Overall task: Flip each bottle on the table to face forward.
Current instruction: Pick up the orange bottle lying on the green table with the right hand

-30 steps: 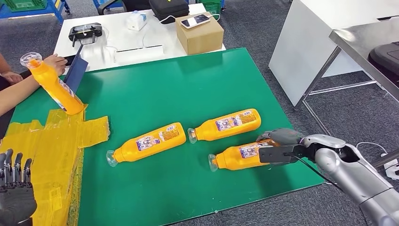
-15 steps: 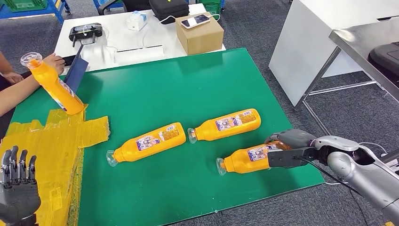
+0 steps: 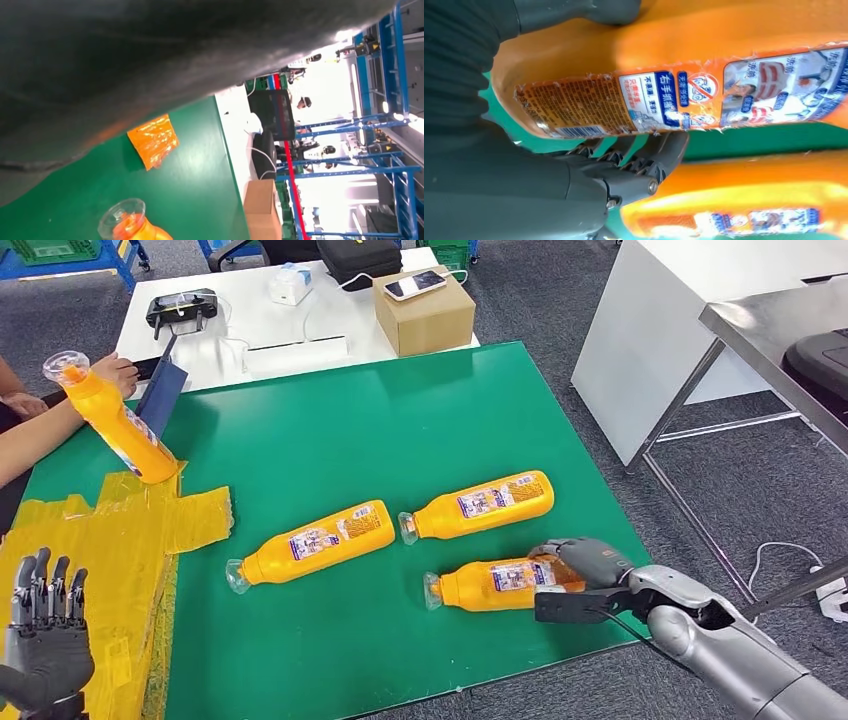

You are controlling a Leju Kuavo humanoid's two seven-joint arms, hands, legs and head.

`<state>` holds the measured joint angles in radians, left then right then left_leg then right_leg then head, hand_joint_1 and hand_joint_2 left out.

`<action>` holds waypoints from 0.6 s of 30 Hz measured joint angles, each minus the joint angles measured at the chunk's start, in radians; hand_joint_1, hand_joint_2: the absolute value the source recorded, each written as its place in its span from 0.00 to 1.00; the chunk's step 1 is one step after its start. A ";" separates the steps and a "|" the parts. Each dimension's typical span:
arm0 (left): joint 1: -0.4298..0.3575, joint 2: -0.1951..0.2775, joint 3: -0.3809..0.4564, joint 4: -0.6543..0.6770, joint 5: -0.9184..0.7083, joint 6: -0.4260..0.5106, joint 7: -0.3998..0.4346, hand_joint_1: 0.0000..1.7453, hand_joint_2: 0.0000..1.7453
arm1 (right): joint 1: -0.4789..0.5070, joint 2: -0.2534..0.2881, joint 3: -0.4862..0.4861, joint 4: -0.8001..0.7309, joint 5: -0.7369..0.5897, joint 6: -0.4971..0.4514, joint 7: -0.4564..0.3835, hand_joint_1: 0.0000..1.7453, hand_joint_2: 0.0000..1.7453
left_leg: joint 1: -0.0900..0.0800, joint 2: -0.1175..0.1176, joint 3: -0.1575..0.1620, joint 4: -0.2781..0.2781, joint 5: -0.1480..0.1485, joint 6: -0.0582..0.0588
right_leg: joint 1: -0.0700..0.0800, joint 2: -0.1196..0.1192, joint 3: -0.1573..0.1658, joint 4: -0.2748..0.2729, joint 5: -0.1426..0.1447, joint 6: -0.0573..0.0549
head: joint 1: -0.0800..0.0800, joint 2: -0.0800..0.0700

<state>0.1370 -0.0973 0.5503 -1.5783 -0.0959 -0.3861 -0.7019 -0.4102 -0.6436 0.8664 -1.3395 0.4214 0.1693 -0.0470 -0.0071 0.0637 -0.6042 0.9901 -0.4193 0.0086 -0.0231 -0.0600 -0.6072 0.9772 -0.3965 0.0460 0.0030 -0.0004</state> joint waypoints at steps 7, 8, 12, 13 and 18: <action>0.000 0.000 -0.007 0.000 -0.001 0.001 0.000 0.00 0.00 | 0.011 0.038 -0.025 0.019 0.013 0.008 -0.005 1.00 1.00 | 0.000 0.001 0.001 0.000 0.000 0.000 | 0.000 0.001 0.000 0.000 0.000 0.000 | 0.000 0.000; 0.000 0.000 -0.007 0.000 -0.001 0.001 0.000 0.00 0.00 | 0.011 0.039 -0.025 0.019 0.013 0.008 -0.005 1.00 1.00 | 0.000 0.001 0.001 0.000 0.000 0.000 | 0.000 0.001 0.000 0.000 0.000 0.000 | 0.000 0.000; 0.000 0.000 -0.008 0.000 -0.001 0.001 0.000 0.00 0.00 | 0.014 0.048 -0.033 0.023 0.013 0.008 -0.005 1.00 1.00 | 0.000 0.001 0.001 0.000 0.000 0.000 | 0.000 0.001 0.001 0.000 0.000 0.000 | 0.000 0.000; 0.000 0.000 -0.008 0.000 -0.001 0.001 0.000 0.00 0.00 | 0.018 0.054 -0.040 0.026 0.013 0.006 -0.007 1.00 1.00 | 0.000 0.001 0.001 0.000 0.000 0.000 | 0.000 0.001 0.001 0.000 0.000 0.000 | 0.000 0.000; 0.002 0.000 -0.008 0.000 -0.002 -0.001 0.000 0.00 0.00 | 0.037 0.082 -0.071 0.029 0.022 0.006 -0.018 1.00 1.00 | 0.000 0.001 0.002 0.000 0.000 0.000 | 0.000 0.001 0.001 0.000 0.000 0.000 | 0.000 0.000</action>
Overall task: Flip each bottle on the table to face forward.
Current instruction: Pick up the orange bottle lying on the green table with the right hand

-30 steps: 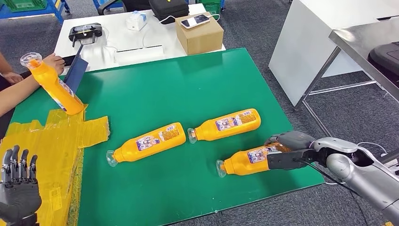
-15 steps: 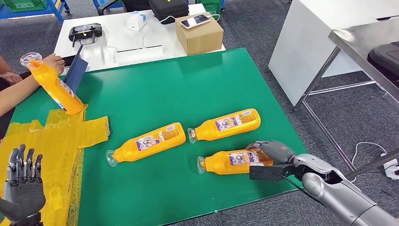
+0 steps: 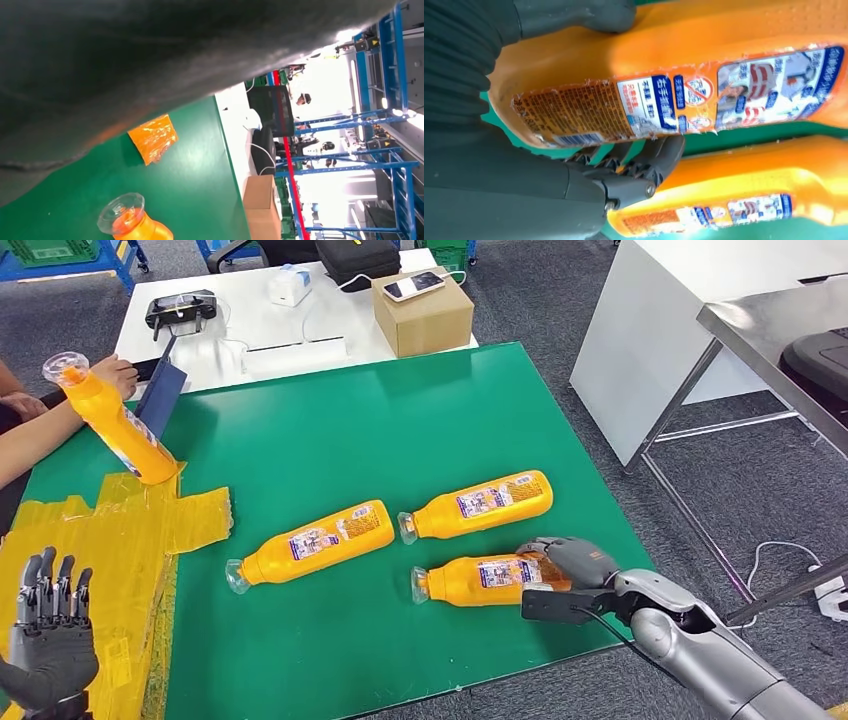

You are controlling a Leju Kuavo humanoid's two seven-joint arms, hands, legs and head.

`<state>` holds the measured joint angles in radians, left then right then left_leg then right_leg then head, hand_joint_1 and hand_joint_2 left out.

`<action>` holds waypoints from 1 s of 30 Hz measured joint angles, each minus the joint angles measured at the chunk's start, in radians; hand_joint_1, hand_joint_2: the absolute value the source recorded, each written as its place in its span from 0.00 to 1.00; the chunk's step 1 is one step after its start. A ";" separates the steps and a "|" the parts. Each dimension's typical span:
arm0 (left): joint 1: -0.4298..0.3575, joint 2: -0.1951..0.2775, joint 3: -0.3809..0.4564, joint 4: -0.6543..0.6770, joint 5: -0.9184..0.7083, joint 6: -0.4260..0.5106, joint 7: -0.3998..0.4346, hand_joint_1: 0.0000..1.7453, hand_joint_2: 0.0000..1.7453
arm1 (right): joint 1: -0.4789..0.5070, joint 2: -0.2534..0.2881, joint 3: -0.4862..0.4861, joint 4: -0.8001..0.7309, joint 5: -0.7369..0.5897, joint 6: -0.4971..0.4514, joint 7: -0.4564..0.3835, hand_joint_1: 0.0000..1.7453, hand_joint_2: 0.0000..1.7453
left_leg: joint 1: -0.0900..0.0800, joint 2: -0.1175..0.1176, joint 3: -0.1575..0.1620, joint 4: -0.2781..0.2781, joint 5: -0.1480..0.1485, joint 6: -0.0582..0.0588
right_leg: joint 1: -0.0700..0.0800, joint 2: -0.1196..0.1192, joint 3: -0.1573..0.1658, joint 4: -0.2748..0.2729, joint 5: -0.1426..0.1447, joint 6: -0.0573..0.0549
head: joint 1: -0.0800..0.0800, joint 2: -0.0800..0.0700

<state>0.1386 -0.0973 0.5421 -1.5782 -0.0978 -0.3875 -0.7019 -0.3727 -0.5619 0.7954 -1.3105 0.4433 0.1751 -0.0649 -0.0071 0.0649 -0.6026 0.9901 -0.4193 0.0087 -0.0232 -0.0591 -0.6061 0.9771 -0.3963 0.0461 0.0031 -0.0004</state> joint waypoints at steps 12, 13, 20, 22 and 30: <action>0.011 -0.003 0.006 0.000 0.004 -0.016 0.000 0.00 0.00 | 0.120 0.135 -0.115 -0.054 -0.078 -0.117 -0.128 1.00 1.00 | 0.000 0.000 -0.001 0.000 0.000 0.000 | 0.000 0.000 -0.001 0.000 0.000 0.000 | 0.000 0.000; 0.012 -0.004 0.007 0.000 0.004 -0.018 0.000 0.00 0.00 | 0.129 0.149 -0.126 -0.064 -0.078 -0.120 -0.133 1.00 1.00 | 0.000 0.000 -0.001 0.000 0.000 0.000 | 0.000 0.000 -0.001 0.000 0.000 0.000 | 0.000 0.000; 0.015 -0.007 0.016 0.000 0.004 -0.019 0.000 0.00 0.00 | 0.160 0.198 -0.166 -0.093 -0.077 -0.124 -0.136 1.00 1.00 | 0.000 -0.001 -0.002 0.000 0.000 0.000 | 0.000 0.000 -0.001 0.000 0.000 0.000 | 0.000 0.000; 0.016 -0.007 0.017 0.000 0.004 -0.019 0.000 0.00 0.00 | 0.163 0.204 -0.170 -0.096 -0.077 -0.124 -0.136 1.00 1.00 | 0.000 -0.001 -0.002 0.000 0.000 0.000 | 0.000 0.000 -0.001 0.000 0.000 0.000 | 0.000 0.000; 0.018 -0.021 0.031 -0.008 0.004 -0.037 0.000 0.00 0.00 | 0.209 0.270 -0.218 -0.151 -0.076 -0.141 -0.187 1.00 1.00 | 0.000 0.000 -0.002 0.000 0.000 0.000 | 0.000 0.000 -0.002 0.000 0.000 0.000 | 0.000 0.000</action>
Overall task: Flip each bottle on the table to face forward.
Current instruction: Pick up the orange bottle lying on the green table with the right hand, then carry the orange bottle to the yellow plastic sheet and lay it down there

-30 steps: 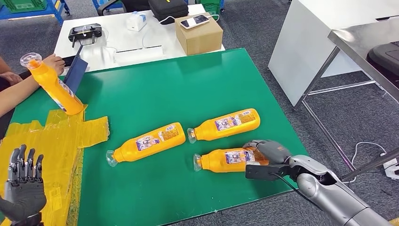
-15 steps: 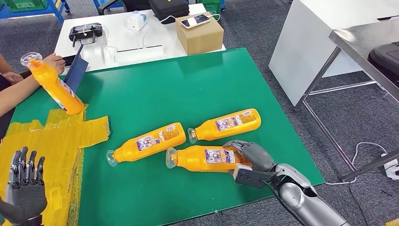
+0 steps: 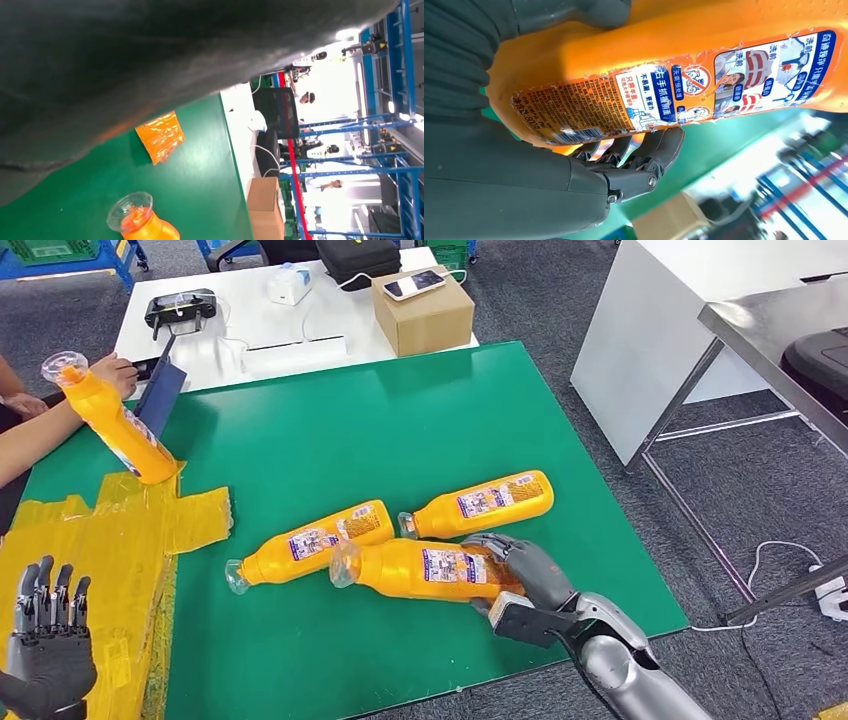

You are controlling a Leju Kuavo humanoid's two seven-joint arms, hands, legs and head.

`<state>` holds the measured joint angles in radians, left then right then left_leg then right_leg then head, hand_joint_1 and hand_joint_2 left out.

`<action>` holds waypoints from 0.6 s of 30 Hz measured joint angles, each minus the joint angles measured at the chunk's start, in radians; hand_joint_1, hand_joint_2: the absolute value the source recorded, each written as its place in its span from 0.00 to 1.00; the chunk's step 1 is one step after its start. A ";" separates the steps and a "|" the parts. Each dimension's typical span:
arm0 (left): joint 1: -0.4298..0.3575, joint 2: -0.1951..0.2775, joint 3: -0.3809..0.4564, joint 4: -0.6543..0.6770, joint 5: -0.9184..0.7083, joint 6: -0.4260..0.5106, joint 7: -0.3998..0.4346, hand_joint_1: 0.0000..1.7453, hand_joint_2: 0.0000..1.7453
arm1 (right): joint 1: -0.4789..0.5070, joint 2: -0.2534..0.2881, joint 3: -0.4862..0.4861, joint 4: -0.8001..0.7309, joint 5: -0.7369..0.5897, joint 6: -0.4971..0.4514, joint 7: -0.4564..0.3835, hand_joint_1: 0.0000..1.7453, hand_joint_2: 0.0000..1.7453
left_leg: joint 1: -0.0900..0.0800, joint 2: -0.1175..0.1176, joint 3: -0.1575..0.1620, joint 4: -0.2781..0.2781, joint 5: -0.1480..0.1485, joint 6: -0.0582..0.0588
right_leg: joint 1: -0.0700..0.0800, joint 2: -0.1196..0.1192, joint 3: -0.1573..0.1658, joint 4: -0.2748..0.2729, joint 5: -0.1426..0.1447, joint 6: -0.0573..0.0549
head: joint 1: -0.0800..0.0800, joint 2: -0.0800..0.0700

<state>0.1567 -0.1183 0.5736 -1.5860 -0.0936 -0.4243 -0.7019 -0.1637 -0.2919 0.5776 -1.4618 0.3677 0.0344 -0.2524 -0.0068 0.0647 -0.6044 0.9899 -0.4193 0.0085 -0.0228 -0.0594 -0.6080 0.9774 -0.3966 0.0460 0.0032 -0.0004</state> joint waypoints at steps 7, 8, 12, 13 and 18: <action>-0.007 -0.041 0.045 0.014 0.099 -0.177 0.093 0.00 1.00 | 0.043 0.105 -0.045 -0.059 0.004 -0.025 -0.052 1.00 1.00 | 0.001 0.000 0.000 0.000 0.000 0.000 | 0.000 0.000 0.000 0.000 0.000 0.000 | 0.000 0.000; -0.006 -0.050 0.050 0.017 0.129 -0.212 0.127 0.00 1.00 | 0.048 0.119 -0.052 -0.067 0.005 -0.036 -0.061 1.00 1.00 | 0.001 0.000 0.000 0.000 0.000 0.000 | 0.000 0.000 0.000 0.000 0.000 0.000 | 0.000 0.000; 0.014 -0.098 0.054 0.009 0.218 -0.330 0.213 0.00 1.00 | 0.072 0.172 -0.078 -0.127 -0.009 -0.075 -0.095 1.00 1.00 | 0.000 0.000 0.000 0.000 0.000 0.000 | -0.001 0.000 0.000 0.000 0.000 0.000 | 0.000 0.000; 0.022 -0.112 0.052 0.002 0.228 -0.350 0.225 0.00 1.00 | 0.074 0.183 -0.083 -0.142 -0.016 -0.078 -0.098 1.00 1.00 | 0.000 0.000 0.000 0.000 0.000 0.000 | -0.001 0.000 0.000 0.000 0.000 0.000 | 0.000 0.000; 0.073 -0.172 -0.012 -0.065 0.165 -0.337 0.200 0.00 1.00 | 0.068 0.233 -0.092 -0.173 -0.033 -0.085 -0.097 1.00 1.00 | 0.000 0.000 0.000 0.000 0.000 0.000 | -0.001 0.000 0.000 0.000 0.000 0.000 | 0.000 0.000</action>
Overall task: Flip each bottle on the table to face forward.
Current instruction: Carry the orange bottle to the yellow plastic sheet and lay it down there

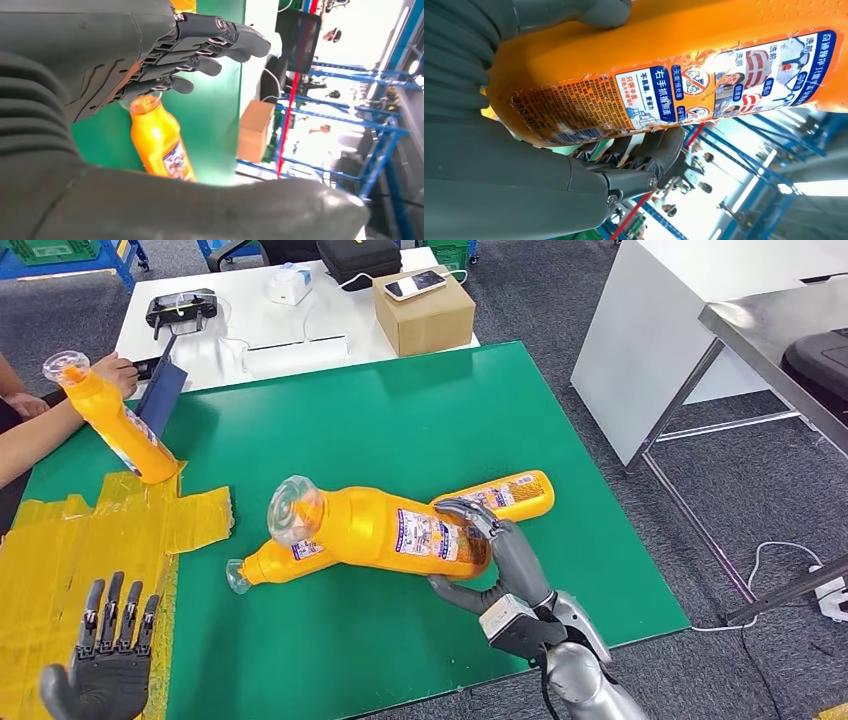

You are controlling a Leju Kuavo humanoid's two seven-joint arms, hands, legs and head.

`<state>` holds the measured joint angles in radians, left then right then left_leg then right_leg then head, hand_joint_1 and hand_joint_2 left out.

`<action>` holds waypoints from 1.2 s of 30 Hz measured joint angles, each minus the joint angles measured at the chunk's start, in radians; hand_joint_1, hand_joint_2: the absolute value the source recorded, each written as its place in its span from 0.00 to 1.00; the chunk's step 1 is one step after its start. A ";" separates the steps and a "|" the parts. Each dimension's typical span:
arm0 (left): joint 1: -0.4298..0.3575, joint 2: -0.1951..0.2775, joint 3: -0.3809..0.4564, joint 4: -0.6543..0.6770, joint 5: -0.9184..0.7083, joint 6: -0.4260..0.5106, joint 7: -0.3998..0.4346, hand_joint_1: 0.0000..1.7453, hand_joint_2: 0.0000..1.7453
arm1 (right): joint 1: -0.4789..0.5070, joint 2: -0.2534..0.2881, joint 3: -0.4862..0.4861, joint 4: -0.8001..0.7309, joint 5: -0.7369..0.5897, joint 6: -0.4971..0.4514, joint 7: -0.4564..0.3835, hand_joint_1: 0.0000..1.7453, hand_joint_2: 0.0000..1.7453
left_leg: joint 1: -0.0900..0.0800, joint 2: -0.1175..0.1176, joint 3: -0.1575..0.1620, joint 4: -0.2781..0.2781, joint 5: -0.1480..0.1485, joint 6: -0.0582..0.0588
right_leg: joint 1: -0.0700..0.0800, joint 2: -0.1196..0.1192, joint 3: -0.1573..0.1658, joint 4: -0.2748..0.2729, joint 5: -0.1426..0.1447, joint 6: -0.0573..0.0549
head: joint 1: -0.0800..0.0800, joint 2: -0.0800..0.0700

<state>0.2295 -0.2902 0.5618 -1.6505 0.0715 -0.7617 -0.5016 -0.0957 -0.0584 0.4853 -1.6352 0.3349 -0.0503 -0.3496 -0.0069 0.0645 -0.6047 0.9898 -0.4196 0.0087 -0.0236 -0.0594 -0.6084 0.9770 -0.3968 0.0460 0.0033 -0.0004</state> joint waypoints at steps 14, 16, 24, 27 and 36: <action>0.069 0.006 -0.349 -0.081 -0.086 0.184 -0.111 0.00 1.00 | -0.077 0.100 0.001 0.047 -0.035 -0.004 0.029 1.00 1.00 | 0.000 0.000 0.000 0.000 0.000 0.000 | 0.000 0.000 0.000 0.000 0.000 0.000 | 0.000 0.000; 0.068 0.016 -0.394 -0.082 -0.080 0.209 -0.119 0.00 1.00 | -0.095 0.122 0.009 0.079 -0.034 0.005 0.037 1.00 1.00 | 0.000 0.000 0.000 0.000 0.000 0.000 | 0.000 0.000 0.000 0.000 0.000 0.000 | 0.000 0.000; 0.032 0.055 -0.547 -0.080 -0.055 0.299 -0.121 0.00 1.00 | -0.172 0.231 0.118 0.231 -0.010 0.018 0.066 1.00 1.00 | 0.001 0.000 0.000 0.000 0.001 0.000 | 0.001 0.000 0.000 0.001 0.000 0.000 | 0.000 0.000; 0.017 0.067 -0.566 -0.070 -0.037 0.306 -0.120 0.00 1.00 | -0.185 0.261 0.166 0.271 -0.004 0.019 0.070 1.00 1.00 | 0.001 0.000 0.000 0.000 0.001 0.000 | 0.001 0.000 0.000 0.001 0.000 0.000 | 0.000 0.000; 0.007 0.081 -0.564 -0.043 -0.019 0.298 -0.118 0.00 1.00 | -0.190 0.301 0.270 0.330 0.005 0.022 0.073 1.00 1.00 | 0.001 0.000 0.000 0.000 0.001 0.000 | 0.001 0.000 0.000 0.000 0.000 0.000 | 0.000 0.000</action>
<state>0.2365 -0.2091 -0.0024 -1.6933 0.0522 -0.4636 -0.6195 -0.2860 0.2422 0.7556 -1.3051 0.3401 -0.0278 -0.2763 -0.0059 0.0645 -0.6050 0.9898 -0.4188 0.0083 -0.0229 -0.0594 -0.6085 0.9774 -0.3969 0.0457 0.0036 -0.0004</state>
